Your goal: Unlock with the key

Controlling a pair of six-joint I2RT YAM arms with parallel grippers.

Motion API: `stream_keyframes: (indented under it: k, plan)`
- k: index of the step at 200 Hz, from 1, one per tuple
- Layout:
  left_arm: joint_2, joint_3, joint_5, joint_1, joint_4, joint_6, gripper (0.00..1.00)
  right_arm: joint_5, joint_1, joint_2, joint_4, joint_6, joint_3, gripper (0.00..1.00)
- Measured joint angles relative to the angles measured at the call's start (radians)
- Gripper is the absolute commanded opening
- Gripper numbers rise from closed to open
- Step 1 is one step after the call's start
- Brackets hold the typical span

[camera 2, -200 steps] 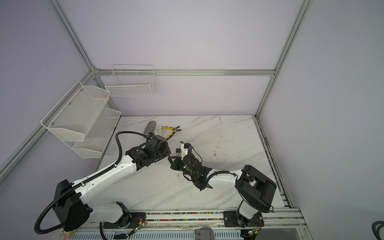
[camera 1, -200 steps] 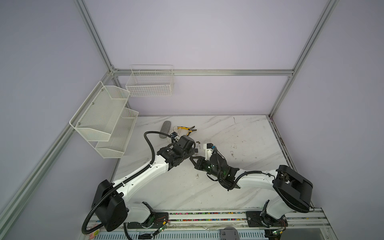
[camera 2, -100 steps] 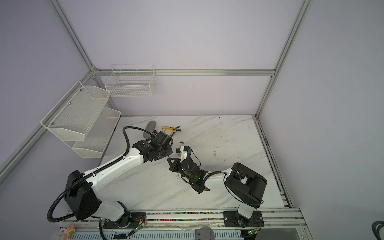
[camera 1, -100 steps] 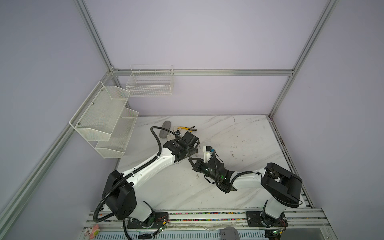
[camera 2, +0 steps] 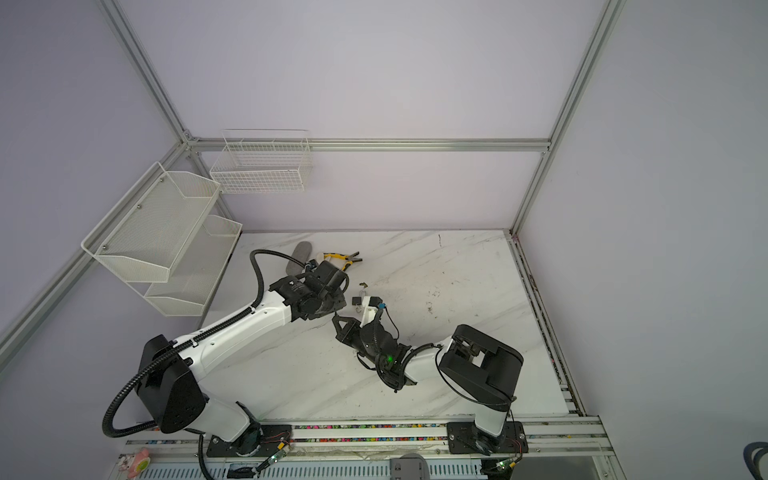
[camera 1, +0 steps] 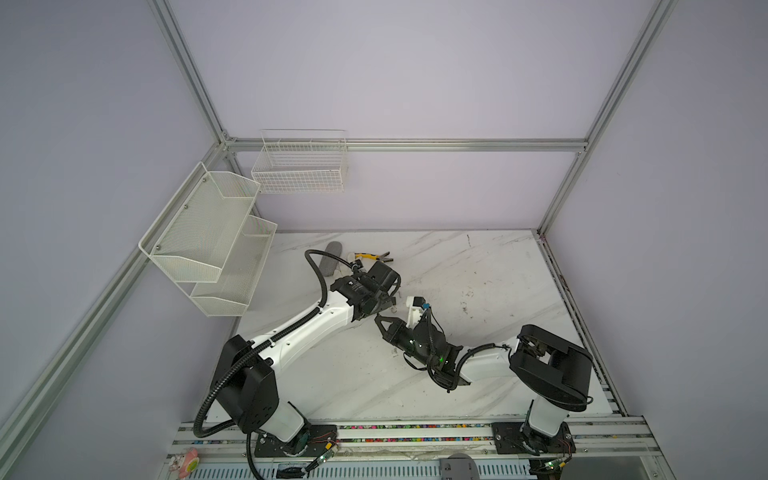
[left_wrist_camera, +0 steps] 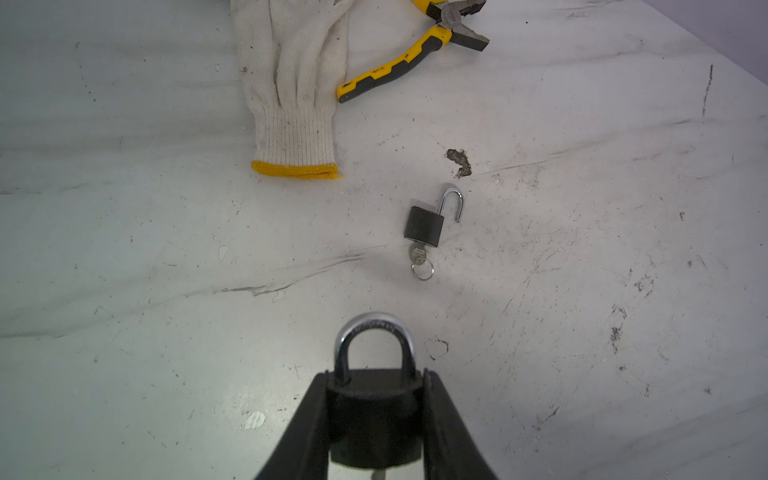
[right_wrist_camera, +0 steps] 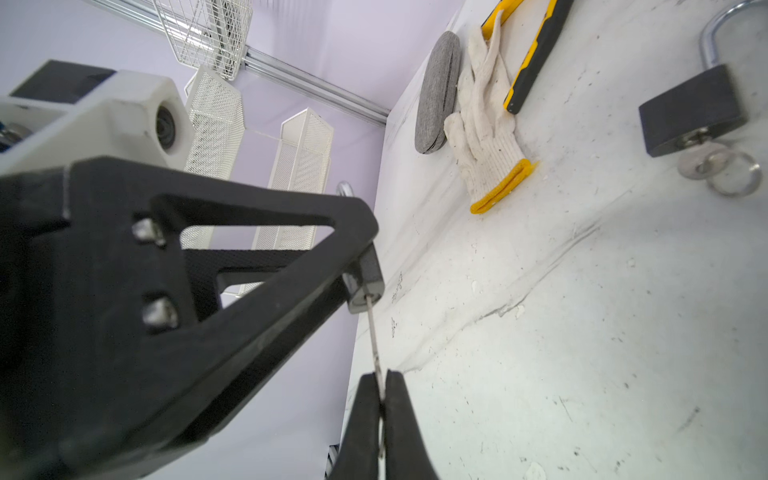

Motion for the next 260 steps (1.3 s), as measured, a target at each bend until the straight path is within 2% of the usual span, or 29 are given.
stream_keyframes:
  k: [46,105,260]
  plan:
    - [0.0,0.0,-0.004,-0.001,0.006,0.008,0.0,-0.04,-0.02,-0.002,0.003,0.014,0.001,0.0]
    - [-0.009,0.0,-0.034,-0.001,0.011,0.026,0.0,-0.086,-0.038,-0.01,-0.055,-0.047,0.043,0.0]
    - [-0.035,0.0,-0.06,-0.003,0.006,-0.02,0.0,-0.056,-0.012,-0.034,-0.074,-0.023,0.04,0.0]
